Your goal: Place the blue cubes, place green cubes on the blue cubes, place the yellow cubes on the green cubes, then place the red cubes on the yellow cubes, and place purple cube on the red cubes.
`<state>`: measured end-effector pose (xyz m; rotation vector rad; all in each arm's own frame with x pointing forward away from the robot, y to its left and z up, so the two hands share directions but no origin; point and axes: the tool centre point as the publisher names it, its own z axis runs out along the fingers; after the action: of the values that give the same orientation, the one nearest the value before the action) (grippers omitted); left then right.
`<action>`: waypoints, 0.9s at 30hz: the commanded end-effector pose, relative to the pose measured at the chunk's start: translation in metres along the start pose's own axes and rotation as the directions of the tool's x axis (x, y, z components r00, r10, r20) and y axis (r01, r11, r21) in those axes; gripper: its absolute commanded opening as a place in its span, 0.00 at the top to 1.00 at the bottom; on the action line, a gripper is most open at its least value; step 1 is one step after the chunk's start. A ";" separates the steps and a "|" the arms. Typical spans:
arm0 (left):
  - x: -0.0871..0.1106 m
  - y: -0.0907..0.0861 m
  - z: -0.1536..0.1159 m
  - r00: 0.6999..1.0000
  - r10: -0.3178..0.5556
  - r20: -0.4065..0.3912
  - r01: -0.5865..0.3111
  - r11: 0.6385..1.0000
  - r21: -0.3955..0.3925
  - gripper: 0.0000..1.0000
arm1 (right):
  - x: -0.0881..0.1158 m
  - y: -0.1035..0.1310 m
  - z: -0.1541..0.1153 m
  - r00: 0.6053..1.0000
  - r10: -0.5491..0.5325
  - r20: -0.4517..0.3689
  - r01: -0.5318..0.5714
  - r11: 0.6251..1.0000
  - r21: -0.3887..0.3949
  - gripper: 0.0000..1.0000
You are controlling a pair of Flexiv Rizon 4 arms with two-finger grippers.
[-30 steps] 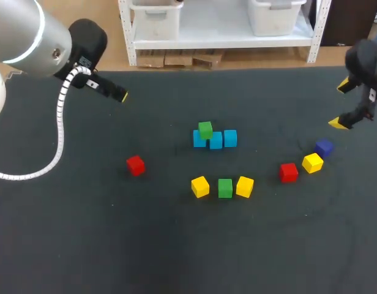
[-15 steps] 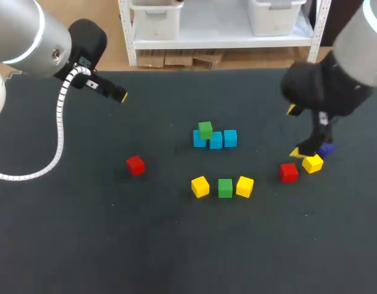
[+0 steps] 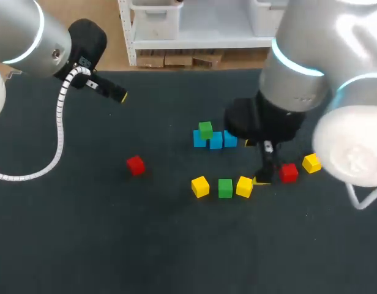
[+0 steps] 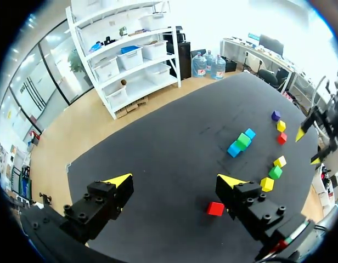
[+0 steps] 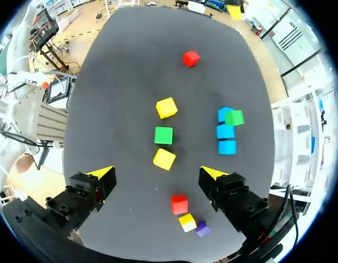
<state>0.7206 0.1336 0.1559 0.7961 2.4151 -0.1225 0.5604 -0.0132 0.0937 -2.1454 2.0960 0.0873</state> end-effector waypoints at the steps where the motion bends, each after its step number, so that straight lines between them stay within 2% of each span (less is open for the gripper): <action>1: 0.001 0.001 0.000 1.000 0.002 0.004 -0.002 1.000 0.006 0.00 | -0.015 -0.004 0.028 0.999 0.008 -0.043 -0.010 0.999 -0.032 0.00; 10: 0.001 0.001 0.000 1.000 0.002 0.004 -0.002 1.000 0.006 0.00 | -0.029 0.002 0.061 0.998 0.007 -0.058 -0.012 0.997 -0.079 0.00; 27: 0.001 0.001 0.000 1.000 0.002 0.004 -0.002 1.000 0.006 0.00 | -0.034 -0.011 0.099 0.994 0.036 -0.107 -0.043 0.997 -0.061 0.00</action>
<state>0.7205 0.1336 0.1560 0.7961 2.4150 -0.1225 0.5719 0.0312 0.0070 -2.1860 2.2168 0.0495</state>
